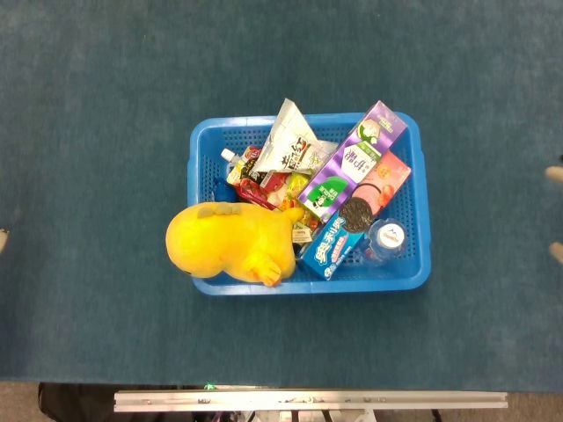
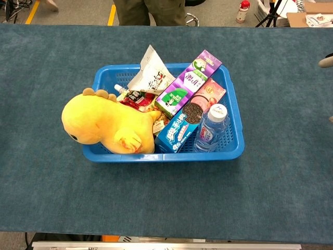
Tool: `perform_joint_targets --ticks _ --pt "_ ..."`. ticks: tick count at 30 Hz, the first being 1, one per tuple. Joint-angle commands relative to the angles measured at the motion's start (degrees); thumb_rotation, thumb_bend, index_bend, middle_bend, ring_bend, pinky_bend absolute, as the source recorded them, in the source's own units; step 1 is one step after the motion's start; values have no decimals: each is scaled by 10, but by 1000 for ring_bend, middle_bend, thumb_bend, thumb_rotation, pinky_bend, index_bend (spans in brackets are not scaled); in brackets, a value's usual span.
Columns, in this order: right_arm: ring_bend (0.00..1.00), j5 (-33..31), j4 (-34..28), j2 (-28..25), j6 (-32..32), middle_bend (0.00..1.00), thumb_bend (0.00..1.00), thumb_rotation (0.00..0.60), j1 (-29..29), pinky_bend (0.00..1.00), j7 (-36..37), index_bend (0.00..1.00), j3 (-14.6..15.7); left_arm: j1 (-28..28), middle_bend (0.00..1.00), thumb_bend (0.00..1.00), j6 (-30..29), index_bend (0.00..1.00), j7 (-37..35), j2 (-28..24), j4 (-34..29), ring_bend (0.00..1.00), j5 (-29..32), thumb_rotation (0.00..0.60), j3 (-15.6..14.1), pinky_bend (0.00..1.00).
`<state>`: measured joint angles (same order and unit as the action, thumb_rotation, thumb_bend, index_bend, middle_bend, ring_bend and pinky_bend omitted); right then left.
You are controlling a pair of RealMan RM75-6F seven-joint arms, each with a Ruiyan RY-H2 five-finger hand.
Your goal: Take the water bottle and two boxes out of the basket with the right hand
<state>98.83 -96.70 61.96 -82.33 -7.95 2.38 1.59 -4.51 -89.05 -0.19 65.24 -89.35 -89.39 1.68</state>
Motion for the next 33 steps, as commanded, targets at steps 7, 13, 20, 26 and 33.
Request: perform_joint_targets --ticks 7,13,20,26,33 --pt "158 54 -98 -52 55 183 102 600 -43 267 -50 217 15 1 93 202 0 271 2 0 -2 42 0 600 0 202" --pt "158 52 -133 -64 97 184 98 600 -64 267 -99 218 14 3 93 203 -2 271 0 -2 -3 42 0 600 1 202" --pt "158 34 -157 -60 142 184 90 600 -85 267 -184 218 0 4 94 202 -4 272 -1 -3 -4 42 -1 600 1 202" --pt "141 25 -161 -36 165 184 67 600 -102 267 -224 218 -9 5 95 203 -6 271 -3 -6 -6 43 -2 600 1 202" --pt "112 22 -147 -6 178 144 17 600 -116 266 -245 208 -15 7 96 203 -9 272 -9 -9 -7 43 -1 600 2 202"
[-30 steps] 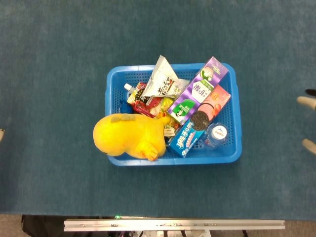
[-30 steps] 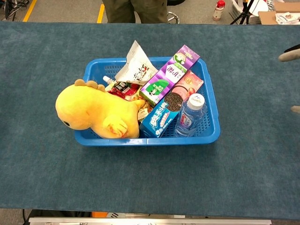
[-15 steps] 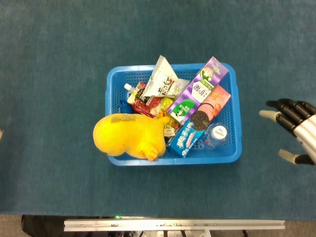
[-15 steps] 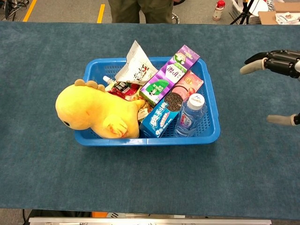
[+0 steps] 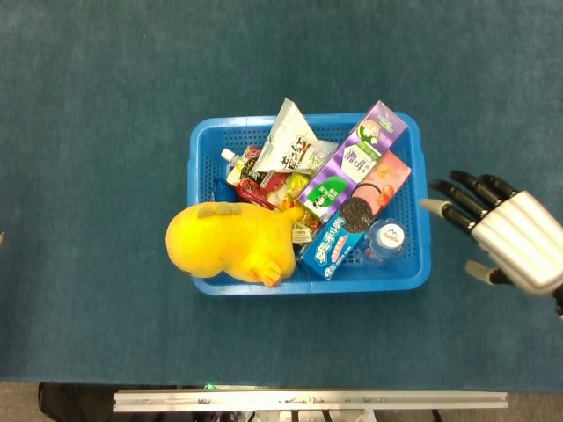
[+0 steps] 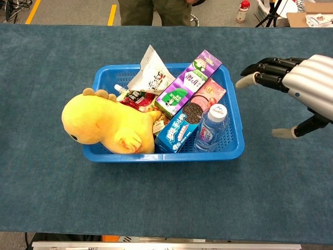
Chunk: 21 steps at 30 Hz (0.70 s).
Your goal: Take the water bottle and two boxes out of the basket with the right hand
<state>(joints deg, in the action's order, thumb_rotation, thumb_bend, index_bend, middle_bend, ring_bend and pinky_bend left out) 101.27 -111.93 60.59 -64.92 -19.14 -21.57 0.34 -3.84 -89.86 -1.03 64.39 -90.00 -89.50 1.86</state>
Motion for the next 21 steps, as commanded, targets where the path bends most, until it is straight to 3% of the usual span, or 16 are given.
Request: perform_joint_targets --ticks 1,21 --pt "108 -4 8 13 6 139 16 600 -7 266 -7 202 -3 1 96 203 -1 272 -1 -1 0 43 0 600 0 202" --pt "89 -29 33 67 55 117 12 600 -55 262 -2 170 -6 6 98 202 -2 271 -4 -7 -5 43 2 600 -1 202"
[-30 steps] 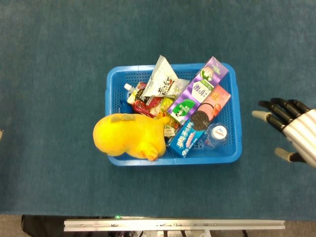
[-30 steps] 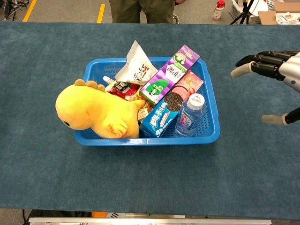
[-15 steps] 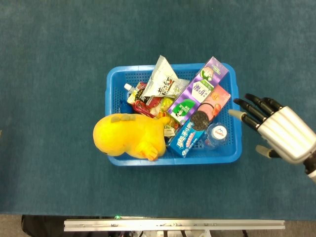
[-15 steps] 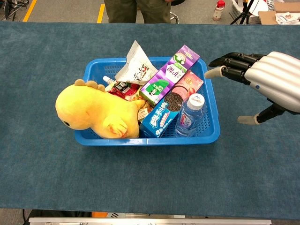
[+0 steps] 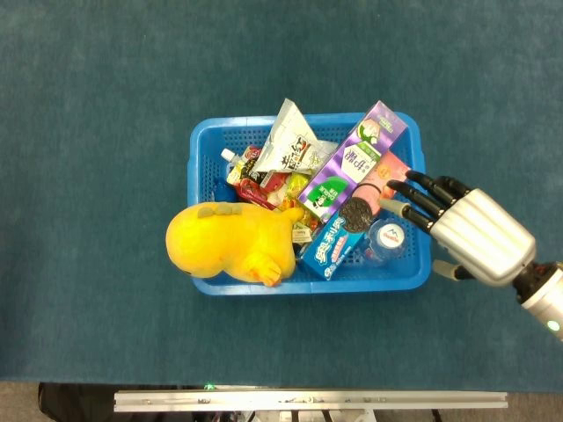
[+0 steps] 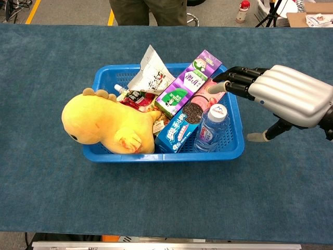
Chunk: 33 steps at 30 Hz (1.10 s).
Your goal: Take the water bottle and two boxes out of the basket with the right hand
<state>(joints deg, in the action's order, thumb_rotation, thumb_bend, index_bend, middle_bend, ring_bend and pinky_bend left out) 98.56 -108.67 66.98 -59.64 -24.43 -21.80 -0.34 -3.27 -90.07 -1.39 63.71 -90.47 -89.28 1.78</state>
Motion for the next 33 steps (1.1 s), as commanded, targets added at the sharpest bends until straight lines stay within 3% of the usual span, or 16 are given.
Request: perform_joint_targets --ticks 1,22,28,33 --pt "89 -3 1 4 4 117 12 600 -4 262 1 170 1 1 98 202 0 271 0 0 -1 43 0 600 0 202" --pt "88 -9 29 51 28 132 14 600 -51 262 34 170 -1 4 98 202 -4 271 -1 -5 -4 44 -2 600 0 202" --pt "98 -19 28 55 39 169 14 600 -64 306 40 174 -4 5 98 203 -3 272 0 -7 -6 44 -3 600 -1 202" --pt "147 -25 31 59 38 220 14 600 -68 362 39 233 -3 5 98 203 -4 272 -1 -8 -6 43 -4 600 -1 202"
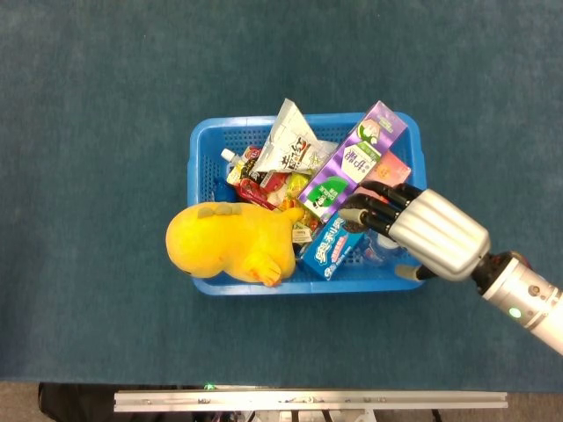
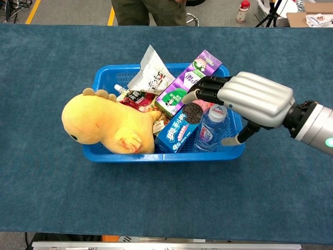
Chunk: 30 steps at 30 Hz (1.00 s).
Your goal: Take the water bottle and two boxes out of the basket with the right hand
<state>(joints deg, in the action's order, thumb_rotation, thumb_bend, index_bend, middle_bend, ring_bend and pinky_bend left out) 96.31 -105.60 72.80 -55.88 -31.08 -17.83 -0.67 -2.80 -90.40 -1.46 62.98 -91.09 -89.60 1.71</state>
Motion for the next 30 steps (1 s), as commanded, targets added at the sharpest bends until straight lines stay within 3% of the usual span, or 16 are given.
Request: perform_joint_targets --ticks 1,17,30 --pt "154 -4 1 1 1 229 14 600 -2 370 -1 246 1 0 98 203 -1 271 0 0 0 44 -1 600 0 202" --pt "259 -21 7 8 5 346 34 600 -11 503 -7 421 8 2 98 203 -1 271 1 -3 -3 44 -2 600 -1 202" --pt "465 -17 13 12 -12 538 149 600 -10 647 -12 565 12 2 98 203 0 272 2 -4 -5 43 -3 600 -2 206"
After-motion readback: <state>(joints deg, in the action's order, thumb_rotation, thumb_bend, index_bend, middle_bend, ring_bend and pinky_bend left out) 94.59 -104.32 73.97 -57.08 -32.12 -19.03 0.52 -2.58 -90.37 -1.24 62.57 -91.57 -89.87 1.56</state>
